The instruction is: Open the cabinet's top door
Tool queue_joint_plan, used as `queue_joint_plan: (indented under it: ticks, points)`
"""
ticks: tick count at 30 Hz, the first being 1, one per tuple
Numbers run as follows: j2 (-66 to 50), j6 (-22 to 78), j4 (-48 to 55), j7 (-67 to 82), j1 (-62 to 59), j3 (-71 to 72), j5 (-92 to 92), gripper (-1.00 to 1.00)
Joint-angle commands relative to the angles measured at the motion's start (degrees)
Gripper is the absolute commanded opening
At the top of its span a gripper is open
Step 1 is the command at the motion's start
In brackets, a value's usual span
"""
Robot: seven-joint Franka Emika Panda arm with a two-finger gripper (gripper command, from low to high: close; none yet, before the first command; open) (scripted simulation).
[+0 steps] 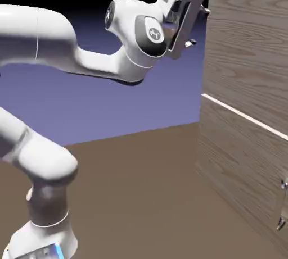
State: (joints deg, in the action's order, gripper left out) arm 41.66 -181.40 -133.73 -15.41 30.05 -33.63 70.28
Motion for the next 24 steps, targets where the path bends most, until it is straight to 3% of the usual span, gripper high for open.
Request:
queue_joint_plan:
  ticks: [1, 24]
  points:
    - [0.32, -0.26, 0.97, 0.96, 1.04, -1.19, 2.5, 0.0]
    - [7.66, -6.29, 23.21, 23.02, 24.99, -28.62, 59.81, 0.0]
